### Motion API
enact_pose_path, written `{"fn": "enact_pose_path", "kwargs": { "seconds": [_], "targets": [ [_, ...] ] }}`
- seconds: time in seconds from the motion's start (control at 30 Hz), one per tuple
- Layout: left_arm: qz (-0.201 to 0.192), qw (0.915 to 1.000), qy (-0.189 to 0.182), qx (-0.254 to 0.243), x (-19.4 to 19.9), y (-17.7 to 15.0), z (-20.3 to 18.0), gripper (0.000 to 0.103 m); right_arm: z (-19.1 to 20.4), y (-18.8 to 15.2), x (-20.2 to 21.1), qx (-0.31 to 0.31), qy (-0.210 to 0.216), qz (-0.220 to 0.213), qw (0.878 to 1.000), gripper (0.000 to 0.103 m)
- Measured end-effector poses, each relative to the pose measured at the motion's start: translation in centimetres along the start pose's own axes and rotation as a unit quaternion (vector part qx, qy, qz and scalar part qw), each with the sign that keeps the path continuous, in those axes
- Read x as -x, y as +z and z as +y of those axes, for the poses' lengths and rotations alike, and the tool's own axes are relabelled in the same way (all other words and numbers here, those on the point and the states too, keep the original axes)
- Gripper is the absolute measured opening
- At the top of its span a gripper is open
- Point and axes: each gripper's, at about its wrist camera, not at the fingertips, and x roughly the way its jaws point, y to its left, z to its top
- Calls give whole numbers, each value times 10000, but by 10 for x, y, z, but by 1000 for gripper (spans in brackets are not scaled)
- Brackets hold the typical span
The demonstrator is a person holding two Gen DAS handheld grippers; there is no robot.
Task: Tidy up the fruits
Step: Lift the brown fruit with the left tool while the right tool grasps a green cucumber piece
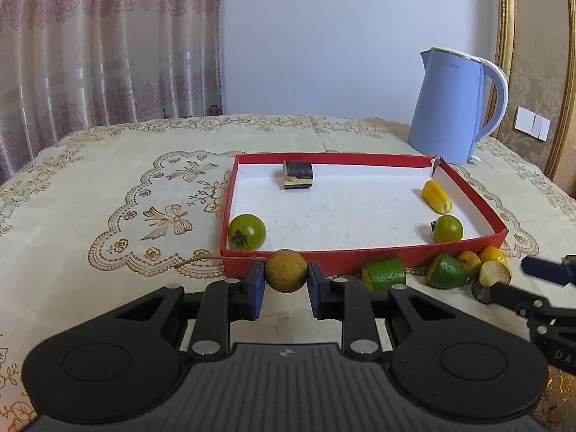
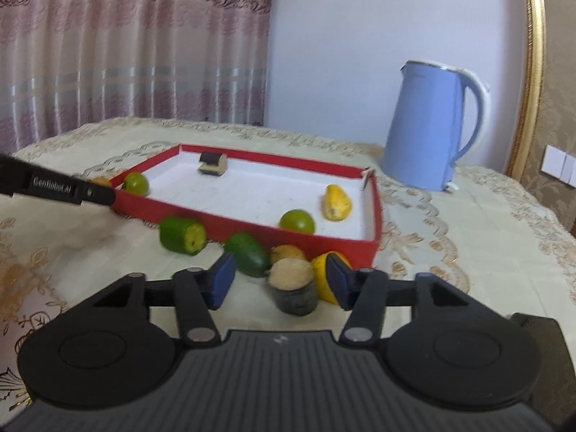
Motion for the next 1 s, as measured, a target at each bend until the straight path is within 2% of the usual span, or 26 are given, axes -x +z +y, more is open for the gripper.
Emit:
{"fn": "enact_pose_path", "kwargs": {
  "seconds": [0.2,0.47,0.83,0.93,1.0],
  "targets": [
    [-24,10000,79,-3,0,1,1,24,17,11,-3,181,316,-61,9993,43],
    [-148,9996,221,-36,5,4,5,24,61,27,-36,425,756,137,9961,43],
    [-245,9995,181,49,7,11,15,24,77,32,-72,286,417,475,9976,43],
    [-235,9996,152,29,7,11,15,24,82,32,-79,346,322,536,9974,35],
    [-219,9997,133,33,6,11,15,24,84,32,-79,379,294,550,9973,35]
  ]
}}
